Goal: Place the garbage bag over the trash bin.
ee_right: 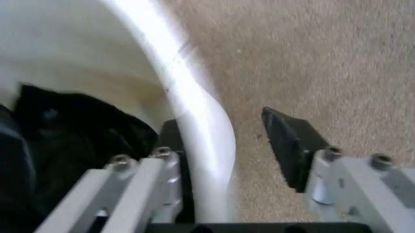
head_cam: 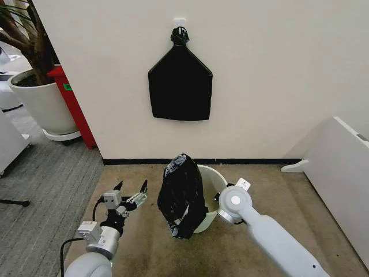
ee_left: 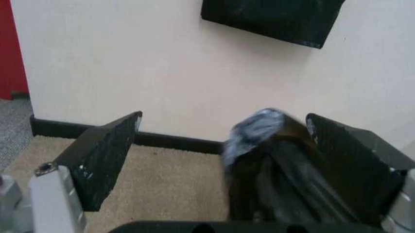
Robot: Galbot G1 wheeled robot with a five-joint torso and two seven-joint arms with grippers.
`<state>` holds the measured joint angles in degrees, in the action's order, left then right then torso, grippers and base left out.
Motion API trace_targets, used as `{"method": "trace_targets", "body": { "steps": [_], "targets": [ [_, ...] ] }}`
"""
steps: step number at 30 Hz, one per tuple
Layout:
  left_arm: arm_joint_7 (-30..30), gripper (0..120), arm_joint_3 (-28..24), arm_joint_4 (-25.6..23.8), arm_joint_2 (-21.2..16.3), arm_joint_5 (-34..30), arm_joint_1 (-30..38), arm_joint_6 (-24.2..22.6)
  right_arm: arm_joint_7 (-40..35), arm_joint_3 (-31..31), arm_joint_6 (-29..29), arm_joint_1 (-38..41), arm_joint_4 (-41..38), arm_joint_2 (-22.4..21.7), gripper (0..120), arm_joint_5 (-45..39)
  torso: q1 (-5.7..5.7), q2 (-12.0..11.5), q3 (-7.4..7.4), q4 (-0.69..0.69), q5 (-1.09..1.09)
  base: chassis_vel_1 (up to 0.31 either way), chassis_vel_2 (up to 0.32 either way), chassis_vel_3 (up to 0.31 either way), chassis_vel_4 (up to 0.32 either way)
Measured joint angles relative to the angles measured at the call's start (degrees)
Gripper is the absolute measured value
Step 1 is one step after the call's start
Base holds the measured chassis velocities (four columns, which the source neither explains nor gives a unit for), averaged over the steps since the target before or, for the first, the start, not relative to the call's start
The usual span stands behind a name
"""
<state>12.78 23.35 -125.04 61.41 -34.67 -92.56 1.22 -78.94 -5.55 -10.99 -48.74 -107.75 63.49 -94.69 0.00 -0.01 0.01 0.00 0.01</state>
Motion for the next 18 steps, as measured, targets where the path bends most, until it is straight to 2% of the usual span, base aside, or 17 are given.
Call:
{"method": "trace_targets", "body": {
  "steps": [3,5,6,7,10,13,18],
  "targets": [
    [0.0,100,0.0,-0.3,0.1,0.1,-0.3,0.0,0.0,0.9,-0.6,-0.4,-3.0,-1.5,53,-0.2,0.0,0.0,0.0,0.0,0.0,0.0,0.0,0.0,0.0],
    [0.0,100,0.0,-0.5,0.1,0.1,-0.3,0.0,-0.2,1.3,-1.5,-0.4,-4.3,-2.1,58,-0.2,0.0,0.0,0.0,-0.01,0.0,0.0,0.0,0.0,0.0],
    [0.0,100,0.1,-0.5,0.0,0.1,-0.3,0.0,-0.5,1.5,-2.3,-0.4,-5.5,-2.6,65,-0.1,0.0,0.0,-0.01,0.0,0.0,0.0,0.0,0.0,0.0],
    [0.0,100,0.1,-0.5,0.0,0.1,-0.3,0.0,-0.5,1.5,-2.3,-0.4,-5.5,-2.6,65,-0.1,0.0,0.0,-0.01,0.0,0.0,0.0,0.0,0.0,0.0],
    [0.0,100,0.1,-0.7,-0.2,0.1,-0.2,0.0,-0.4,1.4,-3.4,-0.1,-7.4,-3.6,75,1.6,0.0,0.0,0.0,0.0,0.01,0.0,0.0,0.0,0.0],
    [0.1,100,0.2,-0.7,-0.3,0.0,-0.2,0.0,4.1,2.1,-4.7,0.5,-11.1,-5.3,89,2.9,0.0,0.0,0.0,-0.01,0.0,0.0,0.0,0.0,0.0],
    [0.1,100,0.2,-0.6,-0.3,0.1,-0.5,0.0,13.9,2.3,-8.5,2.2,-14.4,-6.7,99,2.1,0.0,0.0,-0.01,-0.01,-0.01,0.0,0.0,0.0,0.0]
  ]
}}
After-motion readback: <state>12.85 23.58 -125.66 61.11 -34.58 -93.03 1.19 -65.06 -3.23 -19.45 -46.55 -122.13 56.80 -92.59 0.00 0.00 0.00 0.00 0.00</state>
